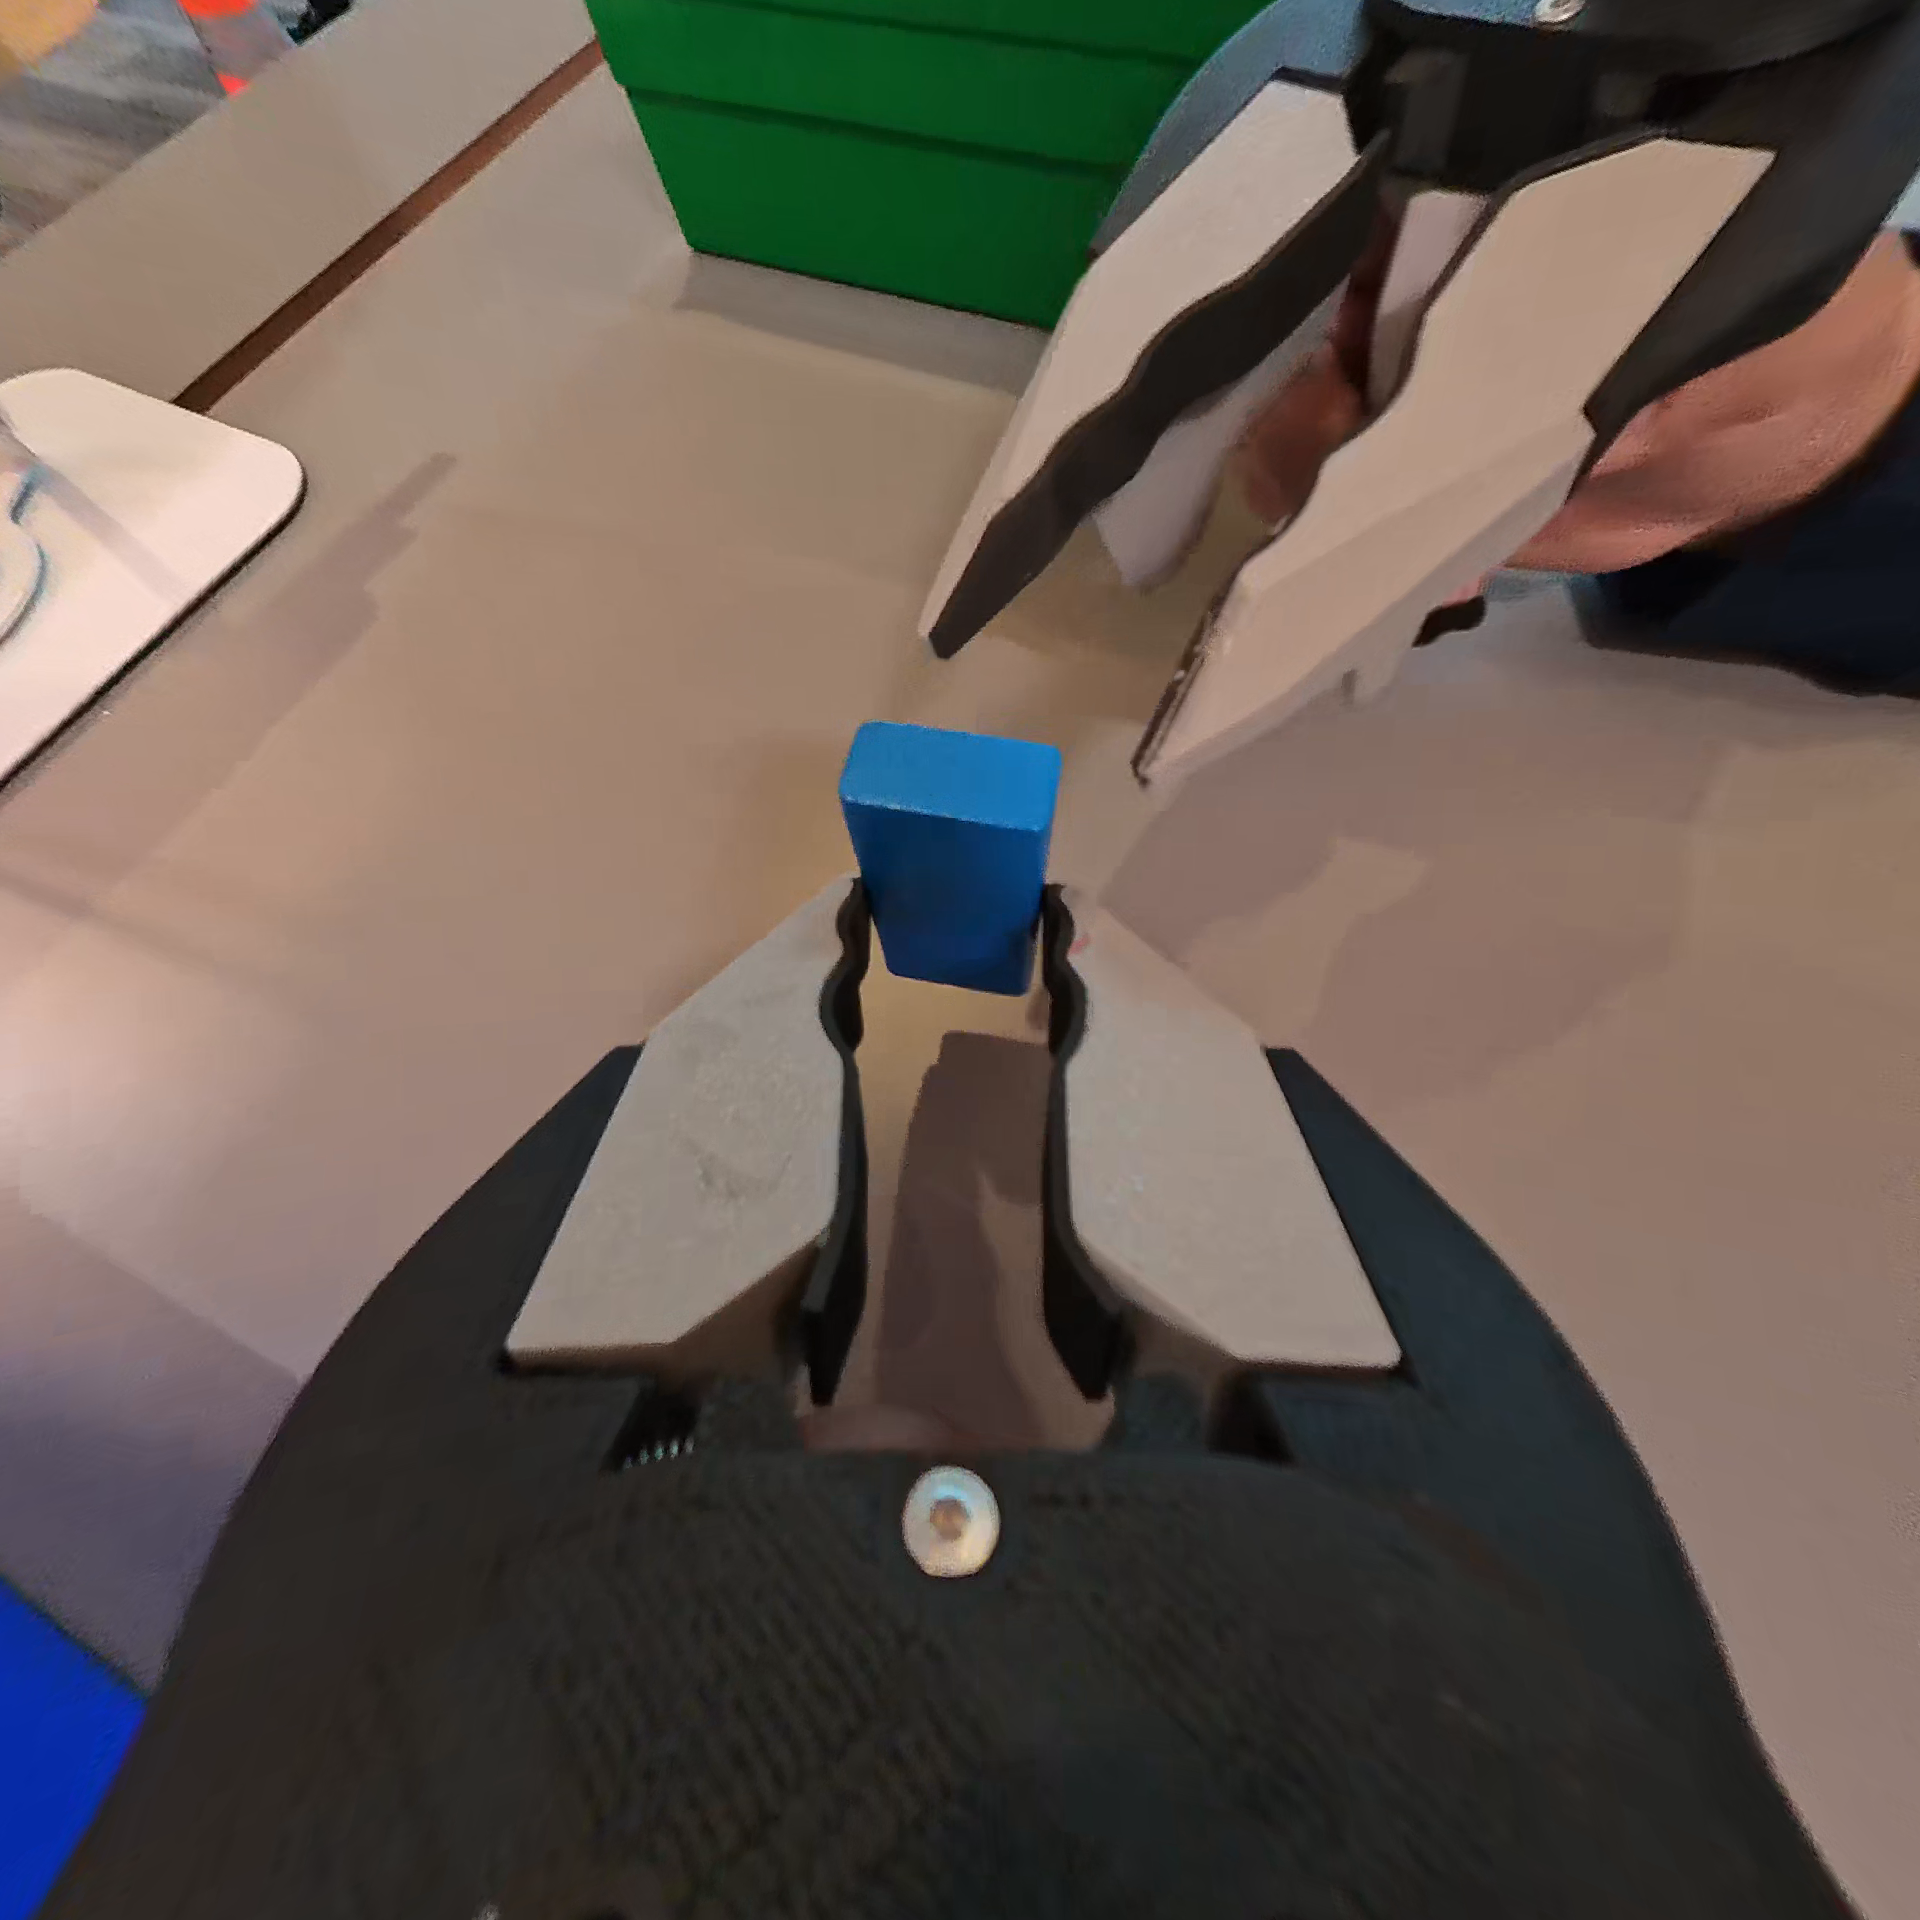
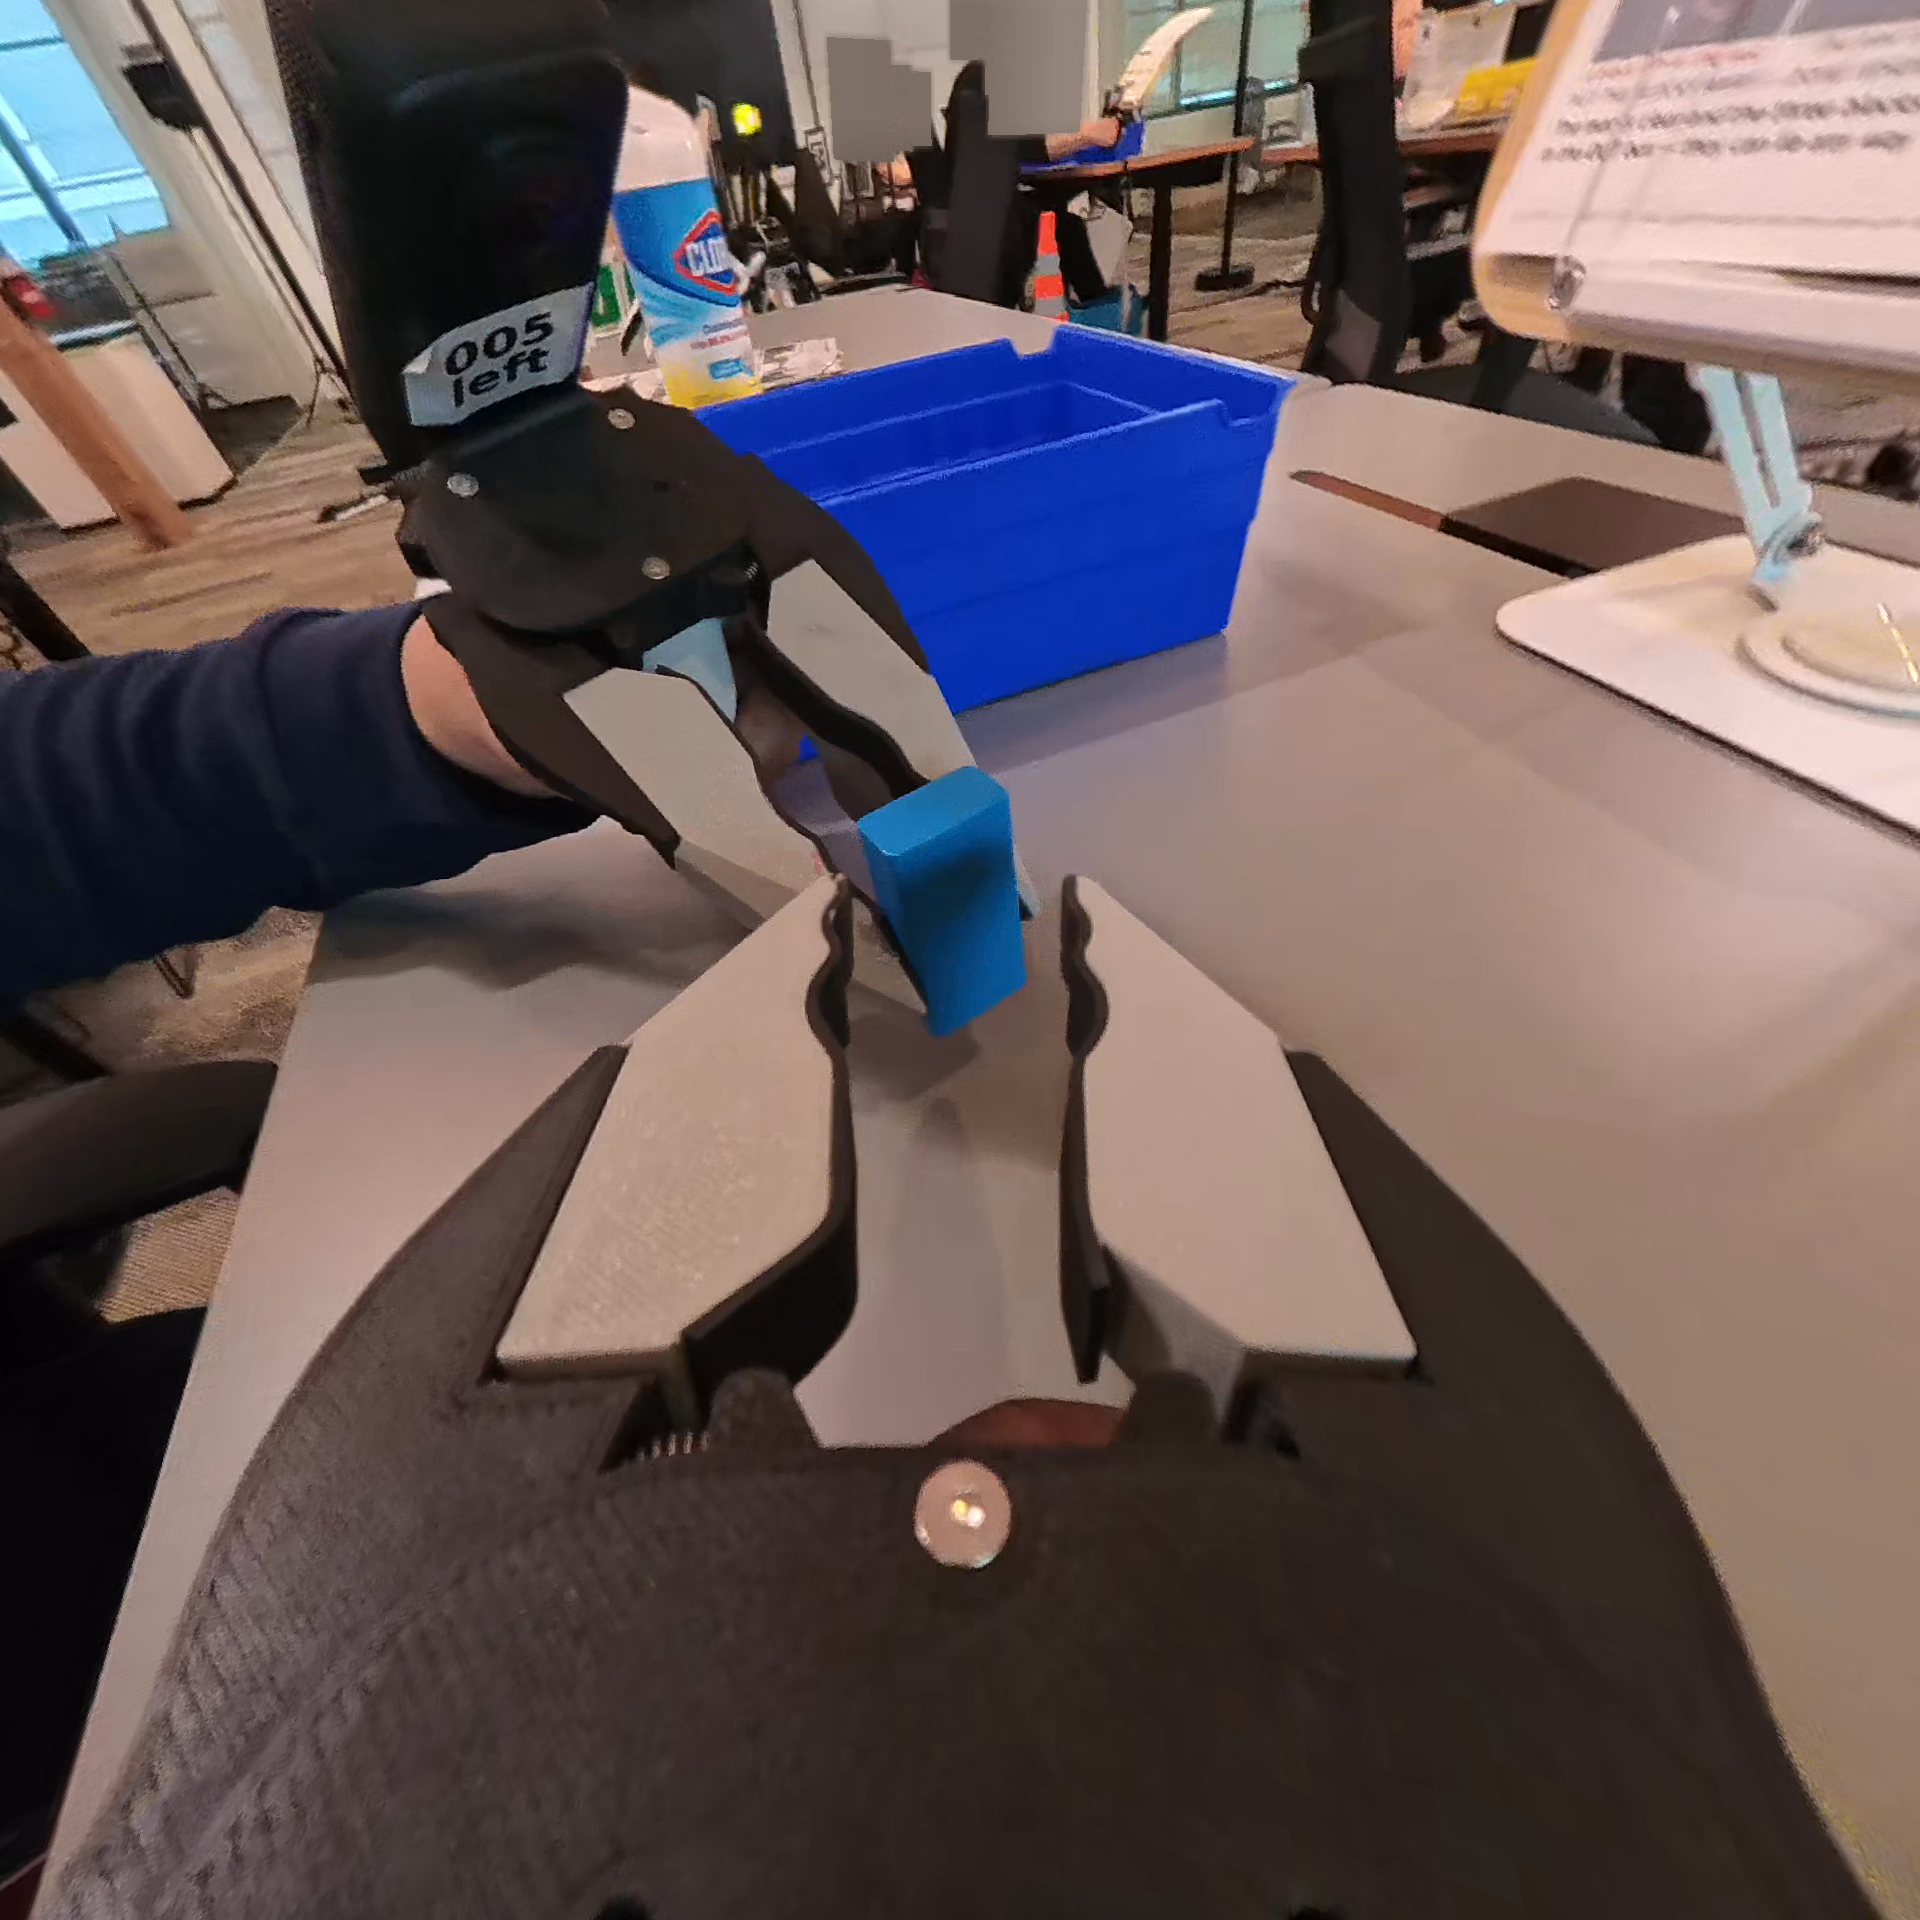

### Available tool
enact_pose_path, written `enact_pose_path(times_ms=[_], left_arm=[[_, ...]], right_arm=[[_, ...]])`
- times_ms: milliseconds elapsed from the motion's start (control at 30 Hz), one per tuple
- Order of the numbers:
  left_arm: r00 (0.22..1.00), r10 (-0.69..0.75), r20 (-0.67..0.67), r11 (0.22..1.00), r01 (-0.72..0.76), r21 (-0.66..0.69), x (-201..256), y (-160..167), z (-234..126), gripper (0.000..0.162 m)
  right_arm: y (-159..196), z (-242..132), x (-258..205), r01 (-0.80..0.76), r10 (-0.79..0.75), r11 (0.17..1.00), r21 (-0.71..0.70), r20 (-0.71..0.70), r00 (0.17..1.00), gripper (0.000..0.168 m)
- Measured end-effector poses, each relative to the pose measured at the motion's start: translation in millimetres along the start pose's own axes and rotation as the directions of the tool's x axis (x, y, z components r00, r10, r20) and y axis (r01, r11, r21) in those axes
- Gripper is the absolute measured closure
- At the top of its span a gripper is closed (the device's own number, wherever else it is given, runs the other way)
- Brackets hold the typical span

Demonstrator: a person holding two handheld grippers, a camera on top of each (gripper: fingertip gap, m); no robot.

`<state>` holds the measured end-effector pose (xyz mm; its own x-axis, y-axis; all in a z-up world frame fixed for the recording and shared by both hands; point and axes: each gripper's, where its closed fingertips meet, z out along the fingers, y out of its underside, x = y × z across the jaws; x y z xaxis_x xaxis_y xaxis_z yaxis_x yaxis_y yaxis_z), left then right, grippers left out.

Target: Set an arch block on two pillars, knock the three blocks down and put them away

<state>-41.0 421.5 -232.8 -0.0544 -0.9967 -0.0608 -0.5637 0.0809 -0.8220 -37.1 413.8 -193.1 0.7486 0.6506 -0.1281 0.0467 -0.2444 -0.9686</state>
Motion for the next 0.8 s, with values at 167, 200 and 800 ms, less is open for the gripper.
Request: enact_pose_path(times_ms=[167, 200, 800], left_arm=[[0.995, 0.076, -0.063, 0.997, -0.076, -0.009, 11, -3, 14, 0.132], [0.989, 0.099, -0.112, 0.995, -0.099, 0.007, 21, -5, 15, 0.132], [0.970, 0.141, -0.199, 0.990, -0.141, 0.016, 38, -2, 7, 0.132]], right_arm=[[-3, -4, -6, -0.046, 0.044, 0.999, 0.022, 0.085, 0.995, 0.125], [-2, -4, -11, -0.031, 0.030, 0.999, 0.010, 0.117, 0.993, 0.125], [7, -3, -27, 0.153, -0.147, 0.988, -0.035, 0.143, 0.979, 0.139]])
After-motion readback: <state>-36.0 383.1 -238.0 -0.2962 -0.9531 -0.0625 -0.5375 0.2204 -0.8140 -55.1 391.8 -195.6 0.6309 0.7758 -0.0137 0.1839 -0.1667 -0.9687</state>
